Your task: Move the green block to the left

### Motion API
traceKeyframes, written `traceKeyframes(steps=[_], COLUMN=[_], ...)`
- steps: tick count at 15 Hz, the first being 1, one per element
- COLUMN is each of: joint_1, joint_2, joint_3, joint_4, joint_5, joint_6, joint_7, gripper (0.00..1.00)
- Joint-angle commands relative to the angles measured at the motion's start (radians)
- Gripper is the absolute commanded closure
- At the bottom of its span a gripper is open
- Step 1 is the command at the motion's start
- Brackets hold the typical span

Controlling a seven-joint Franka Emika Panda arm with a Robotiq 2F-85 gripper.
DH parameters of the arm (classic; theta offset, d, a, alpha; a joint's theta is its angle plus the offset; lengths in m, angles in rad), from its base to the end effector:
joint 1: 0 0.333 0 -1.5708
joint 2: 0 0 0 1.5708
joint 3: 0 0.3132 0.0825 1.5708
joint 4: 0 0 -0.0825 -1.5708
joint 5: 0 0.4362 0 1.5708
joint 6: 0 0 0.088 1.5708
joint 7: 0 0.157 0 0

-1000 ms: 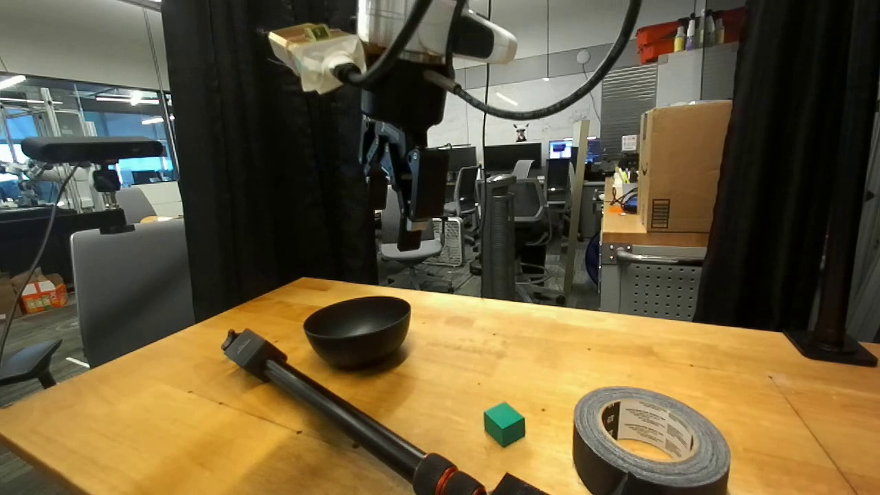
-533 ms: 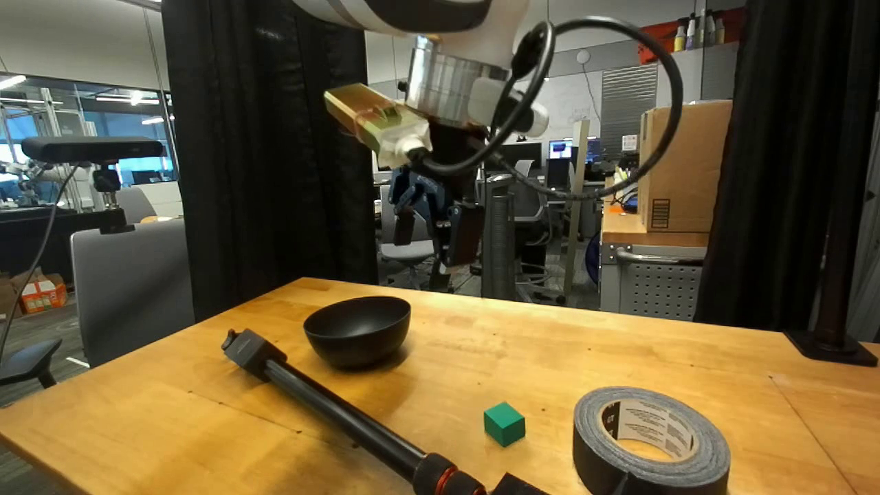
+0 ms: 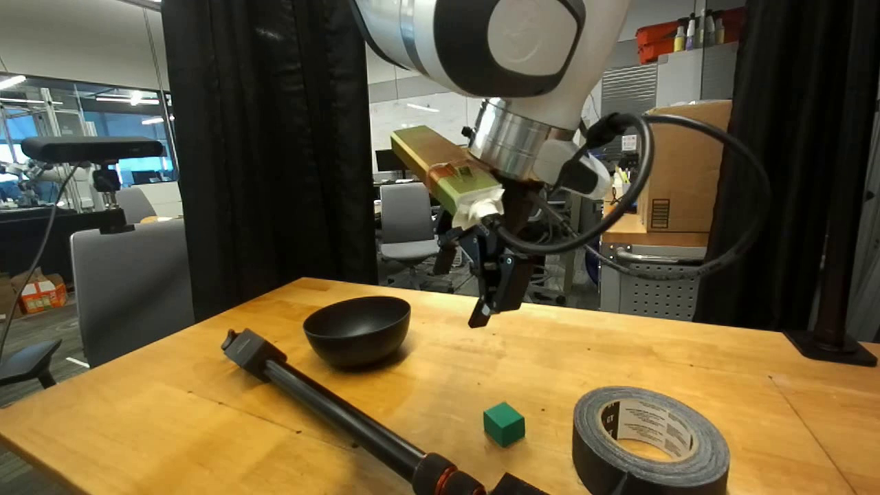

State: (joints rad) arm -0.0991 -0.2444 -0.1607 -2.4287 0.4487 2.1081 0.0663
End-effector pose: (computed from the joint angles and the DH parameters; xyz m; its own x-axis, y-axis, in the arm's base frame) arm 0.4834 -0.0851 0.3172 0.8486 -0.5060 -0.1544 -0.5238 -0.7628 -0.3792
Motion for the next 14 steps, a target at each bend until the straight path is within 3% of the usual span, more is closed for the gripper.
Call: traceKeyframes(steps=[1, 9, 14], joint_1=[-0.013, -0.037, -0.076], joint_2=[0.026, 0.031, 0.017], joint_3=[-0.024, -0.035, -0.035], joint_4=[-0.002, -0.075, -0.122], joint_5=[0.050, 0.033, -0.053], joint_6=[0.011, 0.027, 0.059], joint_7=[-0.050, -0.070, -0.045], gripper=[0.00, 0.00, 0.00])
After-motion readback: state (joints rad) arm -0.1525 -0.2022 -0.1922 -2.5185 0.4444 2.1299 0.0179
